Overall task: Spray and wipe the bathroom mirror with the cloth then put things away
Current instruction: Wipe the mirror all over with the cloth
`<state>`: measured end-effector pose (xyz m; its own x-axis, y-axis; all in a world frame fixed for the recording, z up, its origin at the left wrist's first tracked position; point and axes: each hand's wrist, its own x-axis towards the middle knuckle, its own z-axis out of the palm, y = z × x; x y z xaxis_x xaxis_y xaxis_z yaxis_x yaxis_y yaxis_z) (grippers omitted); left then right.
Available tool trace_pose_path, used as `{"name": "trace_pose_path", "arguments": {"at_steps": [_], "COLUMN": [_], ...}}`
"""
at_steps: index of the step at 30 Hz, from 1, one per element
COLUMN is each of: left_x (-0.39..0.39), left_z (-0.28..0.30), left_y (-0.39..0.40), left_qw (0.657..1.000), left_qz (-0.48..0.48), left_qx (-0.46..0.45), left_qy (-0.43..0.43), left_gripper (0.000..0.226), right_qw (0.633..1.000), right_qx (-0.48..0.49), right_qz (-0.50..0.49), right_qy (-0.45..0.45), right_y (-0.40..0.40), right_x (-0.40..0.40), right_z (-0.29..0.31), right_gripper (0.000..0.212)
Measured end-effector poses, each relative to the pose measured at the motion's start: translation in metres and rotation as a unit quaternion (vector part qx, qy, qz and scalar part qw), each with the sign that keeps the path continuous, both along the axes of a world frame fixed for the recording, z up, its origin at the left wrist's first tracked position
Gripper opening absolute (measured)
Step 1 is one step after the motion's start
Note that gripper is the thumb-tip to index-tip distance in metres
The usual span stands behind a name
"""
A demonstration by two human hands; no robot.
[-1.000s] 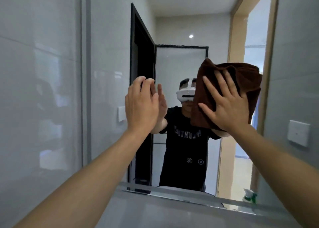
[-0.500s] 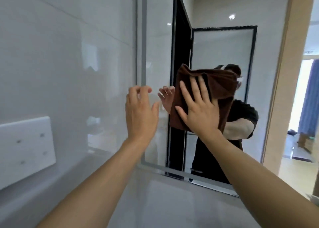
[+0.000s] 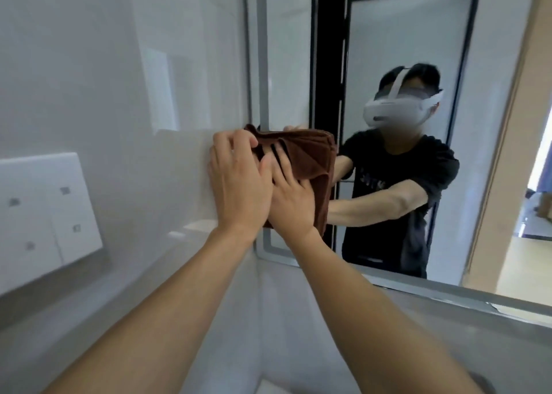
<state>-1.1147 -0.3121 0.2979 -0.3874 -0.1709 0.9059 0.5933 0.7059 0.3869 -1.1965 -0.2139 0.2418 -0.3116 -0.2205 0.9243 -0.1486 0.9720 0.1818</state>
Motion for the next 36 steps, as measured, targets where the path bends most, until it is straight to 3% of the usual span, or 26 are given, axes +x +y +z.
{"name": "trace_pose_path", "arguments": {"at_steps": [5, 8, 18, 21, 29, 36], "left_x": [0.006, 0.013, 0.063, 0.078, 0.057, 0.026], "left_z": [-0.015, -0.015, 0.008, 0.019, 0.036, 0.012], "left_y": [0.021, 0.036, 0.145, 0.175, 0.151, 0.073], "left_qw": [0.999, 0.999, 0.995, 0.993, 0.993, 0.996], "left_qz": [0.019, 0.014, -0.097, -0.116, -0.091, -0.052], "left_qx": [-0.030, -0.039, -0.017, -0.031, -0.057, -0.070], "left_qy": [-0.001, -0.014, 0.009, 0.022, 0.043, 0.011], "left_gripper": [0.020, 0.021, 0.018, 0.018, 0.017, 0.019], "right_qw": [0.995, 0.991, 0.967, 0.965, 0.972, 0.984], "right_qx": [0.071, 0.085, -0.008, 0.022, 0.091, 0.123], "right_qz": [-0.056, -0.101, -0.253, -0.263, -0.214, -0.110], "right_qy": [-0.036, -0.015, 0.021, 0.017, -0.017, -0.074], "right_y": [0.062, 0.117, 0.324, 0.359, 0.346, 0.221], "right_x": [0.026, 0.058, 0.189, 0.209, 0.196, 0.122], "right_z": [-0.015, -0.017, 0.000, -0.003, -0.064, -0.093], "right_gripper": [0.068, 0.067, 0.070, 0.070, 0.066, 0.065]}}
